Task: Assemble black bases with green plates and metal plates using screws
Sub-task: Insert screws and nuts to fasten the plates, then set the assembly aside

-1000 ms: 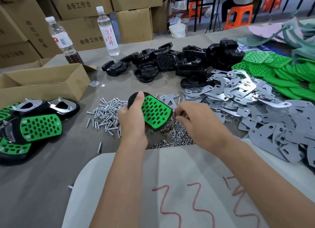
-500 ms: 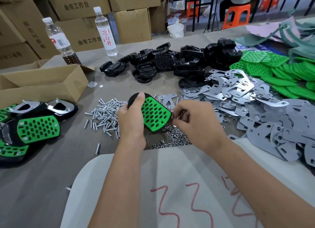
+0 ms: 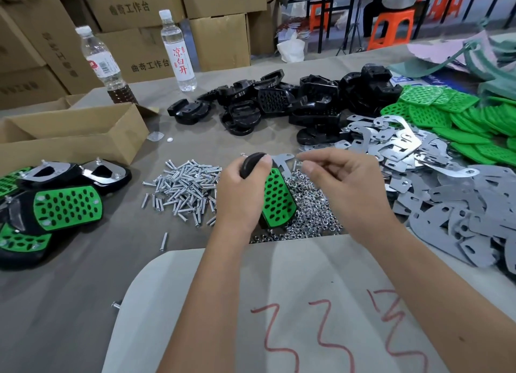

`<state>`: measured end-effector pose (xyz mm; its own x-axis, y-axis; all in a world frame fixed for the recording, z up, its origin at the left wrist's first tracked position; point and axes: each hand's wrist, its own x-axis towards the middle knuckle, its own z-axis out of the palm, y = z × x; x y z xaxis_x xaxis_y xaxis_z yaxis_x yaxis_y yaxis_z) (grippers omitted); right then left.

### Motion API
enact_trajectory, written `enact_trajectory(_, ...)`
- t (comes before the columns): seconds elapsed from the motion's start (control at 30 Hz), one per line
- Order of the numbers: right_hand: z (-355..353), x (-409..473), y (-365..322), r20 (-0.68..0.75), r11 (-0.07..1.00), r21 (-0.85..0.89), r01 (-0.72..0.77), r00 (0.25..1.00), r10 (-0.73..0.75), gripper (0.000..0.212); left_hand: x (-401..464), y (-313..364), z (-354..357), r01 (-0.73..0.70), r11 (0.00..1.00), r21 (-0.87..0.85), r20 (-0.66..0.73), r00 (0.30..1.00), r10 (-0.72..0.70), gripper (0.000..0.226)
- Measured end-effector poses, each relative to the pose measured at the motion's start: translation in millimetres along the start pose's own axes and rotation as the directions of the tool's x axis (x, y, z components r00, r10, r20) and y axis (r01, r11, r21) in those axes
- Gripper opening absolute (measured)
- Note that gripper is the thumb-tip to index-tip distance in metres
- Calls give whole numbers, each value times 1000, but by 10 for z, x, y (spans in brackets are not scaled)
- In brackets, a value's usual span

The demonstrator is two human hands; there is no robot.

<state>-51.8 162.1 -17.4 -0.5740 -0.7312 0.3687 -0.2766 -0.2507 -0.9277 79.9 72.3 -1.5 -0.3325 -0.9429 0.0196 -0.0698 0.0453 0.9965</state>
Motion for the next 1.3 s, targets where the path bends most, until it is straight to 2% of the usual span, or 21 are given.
enact_trajectory(0.13, 54, -32, -31, 5, 1000, 13, 3, 1000, -3, 6, -26, 10, 12, 9, 1000, -9, 72, 997, -8, 52)
enact_trajectory(0.23, 54, -39, -45, -8, 1000, -11, -2, 1000, 2, 7, -73, 16, 58, -41, 999, 7, 109, 993, 40, 55)
enact_trajectory(0.37, 22, -31, -54, -4, 975, -211, 74, 997, -77, 10, -109, 16, 104, -128, 991, 48, 125, 985, 121, 48)
enact_trajectory(0.47, 10, -24, -99, 51, 871, -437, 223, 973, -224, 10, -108, -2, 114, -214, 973, 85, 143, 969, 200, 49)
enact_trajectory(0.53, 15, -23, -141, 85, 829, -492, 265, 963, -257, 12, -106, -11, 108, -302, 939, 164, 148, 949, 279, 46)
enact_trajectory(0.63, -45, 18, -174, 85, 885, -418, 206, 979, -187, 13, -93, -32, 104, -394, 896, 206, 169, 916, 364, 48)
enact_trajectory(0.73, -77, 33, -203, 127, 862, -443, 247, 969, -212, 16, -91, -16, 124, -470, 846, 252, 188, 881, 434, 49)
enact_trajectory(0.8, -38, 11, -198, 88, 863, -449, 231, 973, -215, 18, -103, -9, 142, -490, 833, 256, 185, 871, 456, 45)
enact_trajectory(0.9, 3, -13, -152, -51, 956, -285, 71, 995, -89, 21, -125, -39, 160, -495, 831, 253, 162, 869, 468, 53)
enact_trajectory(0.97, 17, -27, -139, -50, 957, -274, 99, 992, -117, 20, -131, -55, 173, -463, 856, 229, 133, 886, 444, 50)
enact_trajectory(1.07, 45, -37, -133, 21, 903, -372, 216, 974, -224, 17, -116, -70, 195, -384, 902, 199, 95, 923, 372, 47)
enact_trajectory(1.2, 8, -6, -65, -10, 966, -246, 81, 996, -86, 20, -114, -77, 197, -430, 872, 234, 107, 903, 417, 43)
enact_trajectory(1.3, 21, -15, -46, -14, 945, -301, 131, 990, -141, 20, -117, -53, 202, -467, 833, 297, 128, 884, 449, 42)
